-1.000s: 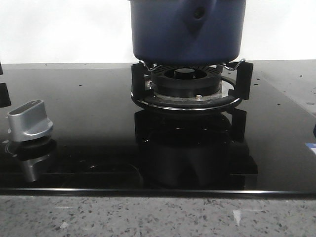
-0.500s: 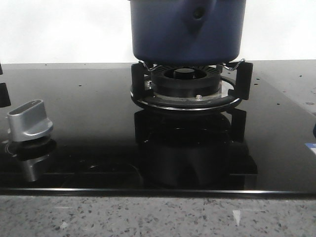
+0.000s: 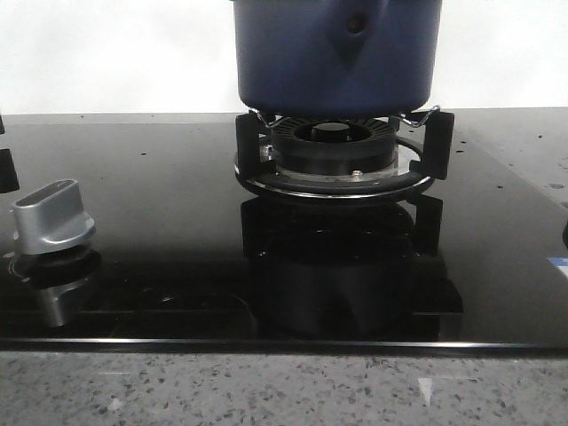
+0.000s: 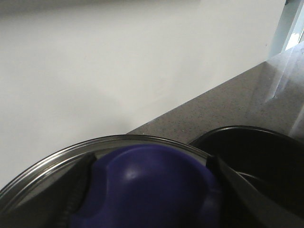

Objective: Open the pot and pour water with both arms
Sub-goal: 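Move the right gripper down over the rim of the light blue bowl, then close the right gripper on the bowl rim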

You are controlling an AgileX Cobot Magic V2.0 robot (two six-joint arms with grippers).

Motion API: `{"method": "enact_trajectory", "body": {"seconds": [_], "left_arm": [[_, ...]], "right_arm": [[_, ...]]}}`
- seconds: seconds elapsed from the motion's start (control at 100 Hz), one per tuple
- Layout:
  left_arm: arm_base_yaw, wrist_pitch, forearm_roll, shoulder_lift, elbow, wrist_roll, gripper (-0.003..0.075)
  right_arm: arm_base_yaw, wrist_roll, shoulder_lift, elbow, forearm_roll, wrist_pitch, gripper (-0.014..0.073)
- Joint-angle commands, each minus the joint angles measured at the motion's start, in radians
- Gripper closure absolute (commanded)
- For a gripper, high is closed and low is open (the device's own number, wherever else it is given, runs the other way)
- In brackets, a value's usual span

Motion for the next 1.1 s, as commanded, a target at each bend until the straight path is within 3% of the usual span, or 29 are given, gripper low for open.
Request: {"method": "enact_trajectory", "body": {"seconds": [0.0,1.09], "left_arm": [[0.001,-0.023,-0.066,-0.053,-0.033,-0.010,0.0436],[0.001,-0.023,-0.066,-0.053,-0.033,-0.010,0.0436]], "right_arm": [[-0.017,0.001,-0.025,-0.020,-0.010,-0.022,0.0325],[-0.019,0.001,0.040,-0.021,0.013,-0.014,0.0325]]}}
